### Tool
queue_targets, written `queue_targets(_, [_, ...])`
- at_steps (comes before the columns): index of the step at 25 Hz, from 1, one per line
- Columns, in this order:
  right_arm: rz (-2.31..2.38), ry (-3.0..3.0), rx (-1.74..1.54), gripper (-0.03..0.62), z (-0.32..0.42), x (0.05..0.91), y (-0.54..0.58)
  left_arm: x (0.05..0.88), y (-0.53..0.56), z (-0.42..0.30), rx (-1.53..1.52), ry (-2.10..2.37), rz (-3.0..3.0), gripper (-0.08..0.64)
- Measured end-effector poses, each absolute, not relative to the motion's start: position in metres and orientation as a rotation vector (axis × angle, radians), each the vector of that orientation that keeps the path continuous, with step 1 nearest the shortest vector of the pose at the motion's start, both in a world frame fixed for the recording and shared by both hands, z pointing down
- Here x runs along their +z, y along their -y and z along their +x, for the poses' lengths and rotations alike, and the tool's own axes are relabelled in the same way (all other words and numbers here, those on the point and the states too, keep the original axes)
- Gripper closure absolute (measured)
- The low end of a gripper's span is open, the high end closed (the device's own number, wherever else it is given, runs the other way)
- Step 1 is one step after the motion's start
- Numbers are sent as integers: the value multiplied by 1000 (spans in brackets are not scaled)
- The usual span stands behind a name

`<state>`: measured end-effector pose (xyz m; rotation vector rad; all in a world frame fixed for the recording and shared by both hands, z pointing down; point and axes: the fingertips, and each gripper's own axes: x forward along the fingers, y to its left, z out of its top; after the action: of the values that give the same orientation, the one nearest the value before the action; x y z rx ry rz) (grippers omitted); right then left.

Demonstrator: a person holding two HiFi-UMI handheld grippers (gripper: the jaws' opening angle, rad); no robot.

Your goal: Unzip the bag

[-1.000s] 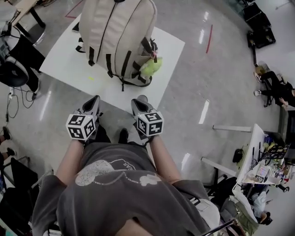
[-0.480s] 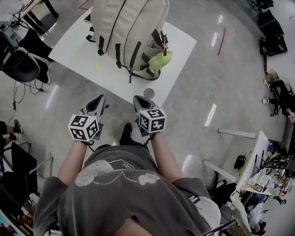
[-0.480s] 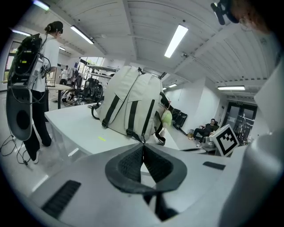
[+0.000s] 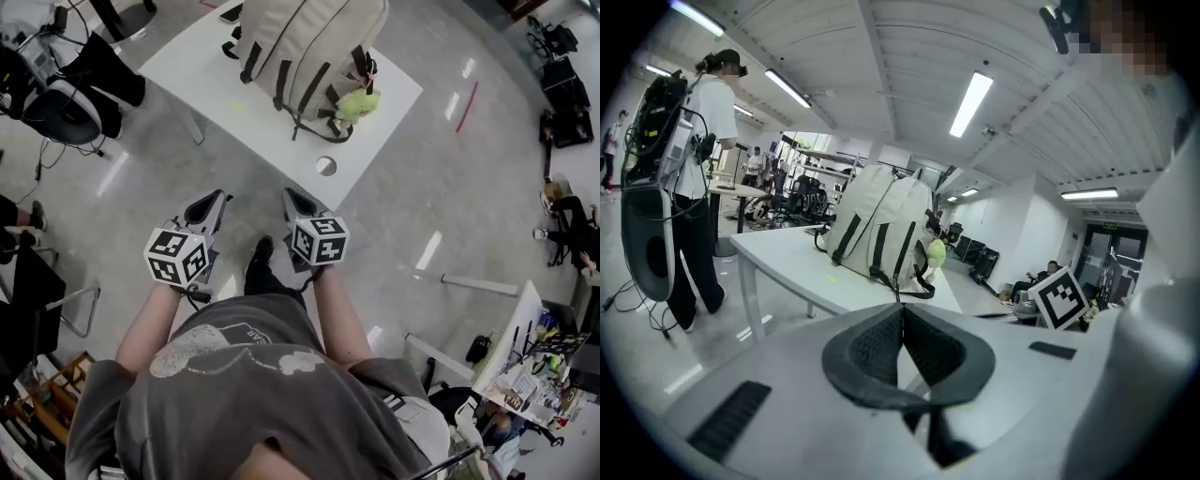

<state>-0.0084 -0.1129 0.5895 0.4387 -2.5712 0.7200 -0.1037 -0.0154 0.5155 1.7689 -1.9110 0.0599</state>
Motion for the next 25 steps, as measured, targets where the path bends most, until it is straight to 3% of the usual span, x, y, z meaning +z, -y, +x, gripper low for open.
queue_targets(14, [405,2574,624,592,73,573,-43,511,-157,-33,-41,1988,1687,554])
queue_targets(25, [566,2695,535,592,120,510,-84,494,-230,-24,-151,2046,1643,554])
